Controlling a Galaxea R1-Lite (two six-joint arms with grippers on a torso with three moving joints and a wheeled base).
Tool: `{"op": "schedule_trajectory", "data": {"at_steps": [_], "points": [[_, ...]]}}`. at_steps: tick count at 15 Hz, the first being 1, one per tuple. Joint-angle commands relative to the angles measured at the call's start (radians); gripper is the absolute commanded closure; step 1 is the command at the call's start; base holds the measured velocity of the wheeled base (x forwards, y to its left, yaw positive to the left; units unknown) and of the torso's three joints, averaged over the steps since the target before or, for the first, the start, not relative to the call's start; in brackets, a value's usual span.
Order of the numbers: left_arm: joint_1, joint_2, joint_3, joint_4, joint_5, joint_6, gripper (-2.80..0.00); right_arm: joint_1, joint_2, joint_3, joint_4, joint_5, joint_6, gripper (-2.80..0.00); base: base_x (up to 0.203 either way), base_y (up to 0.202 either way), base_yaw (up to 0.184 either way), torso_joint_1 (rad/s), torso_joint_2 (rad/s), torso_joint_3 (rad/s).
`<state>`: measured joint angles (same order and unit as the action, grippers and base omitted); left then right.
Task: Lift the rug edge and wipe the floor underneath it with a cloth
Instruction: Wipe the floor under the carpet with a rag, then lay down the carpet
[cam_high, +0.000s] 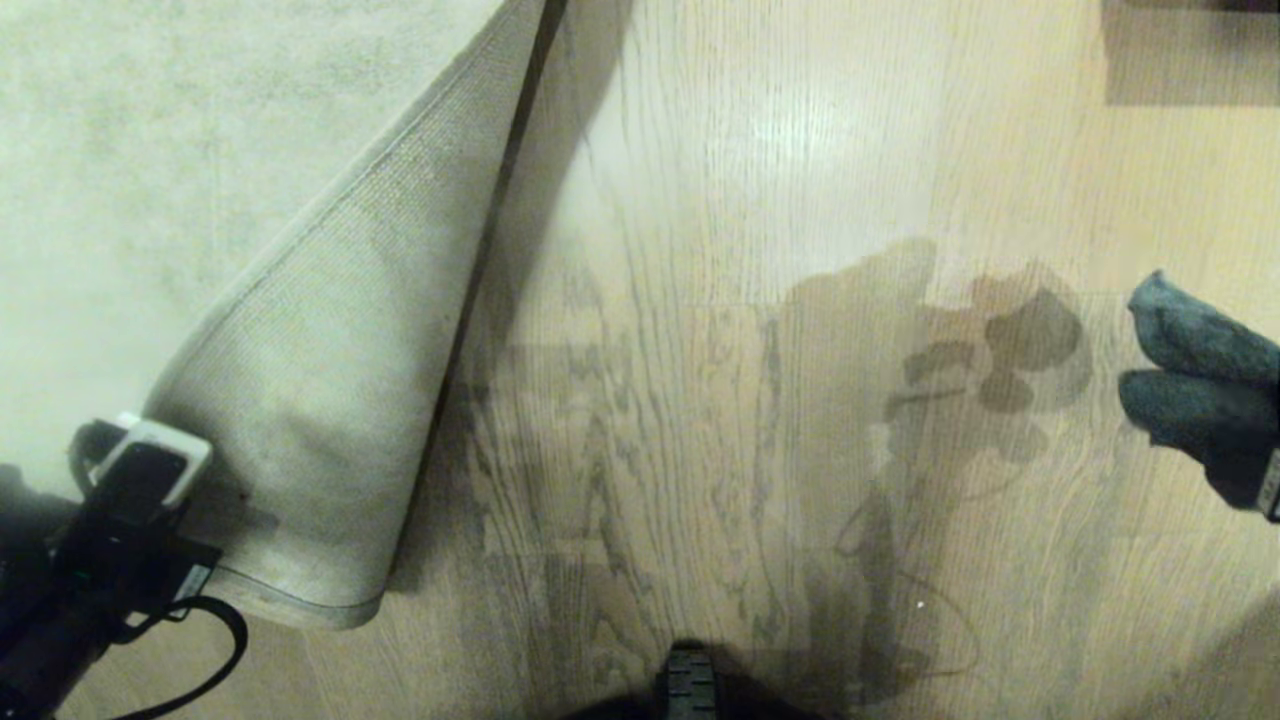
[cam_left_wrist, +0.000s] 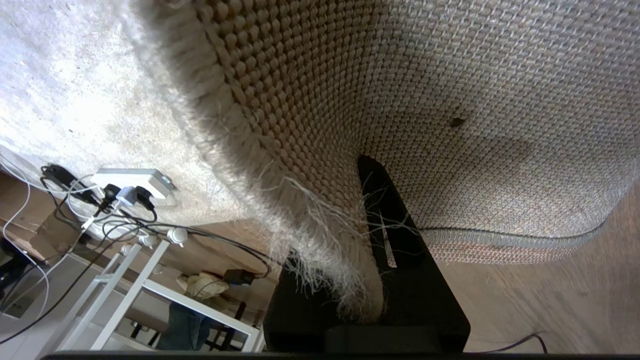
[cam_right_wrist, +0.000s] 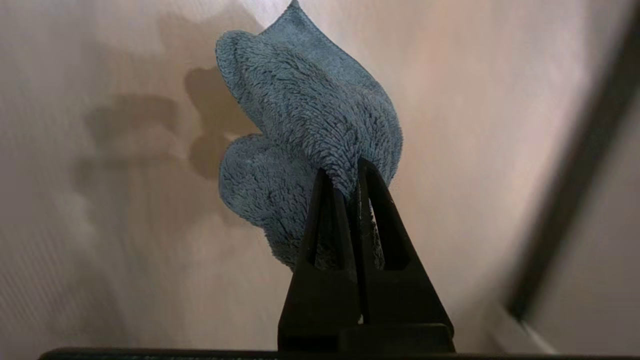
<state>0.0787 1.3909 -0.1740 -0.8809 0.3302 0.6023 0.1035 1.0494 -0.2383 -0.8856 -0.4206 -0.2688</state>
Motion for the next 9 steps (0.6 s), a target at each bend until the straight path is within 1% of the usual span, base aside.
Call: {"op": "schedule_trajectory", "data": {"at_steps": [1,3,4,5,8,9], "points": [[-0.006,0.004,0.001,-0.004,0.003,0.003,0.00,-0.037,-0.216,0.142,0.049,-0.001,0.000,0.00,0.000,0.000,0.000,0.000,0.00,0.000],[-0.023,0.004,0.001,-0.004,0.006,0.002,0.00,-0.042,-0.340,0.208,0.132,0.002,0.001,0.00,0.000,0.000,0.000,0.000,0.00,0.000],[-0.028,0.004,0.001,-0.004,0.007,0.002,0.00,-0.043,-0.410,0.219,0.200,0.001,0.001,0.00,0.000,0.000,0.000,0.000,0.00,0.000],[-0.028,0.004,0.002,-0.004,0.009,0.002,0.00,-0.044,-0.496,0.224,0.293,0.000,0.001,0.00,0.000,0.000,0.000,0.000,0.00,0.000],[-0.028,0.004,0.002,-0.006,0.010,0.001,0.00,-0.057,-0.777,0.216,0.635,0.009,-0.001,0.00,0.000,0.000,0.000,0.000,0.00,0.000],[-0.028,0.004,0.006,-0.005,0.010,0.001,0.00,-0.070,-0.851,0.208,0.725,0.046,0.001,0.00,0.000,0.000,0.000,0.000,0.00,0.000]]}}
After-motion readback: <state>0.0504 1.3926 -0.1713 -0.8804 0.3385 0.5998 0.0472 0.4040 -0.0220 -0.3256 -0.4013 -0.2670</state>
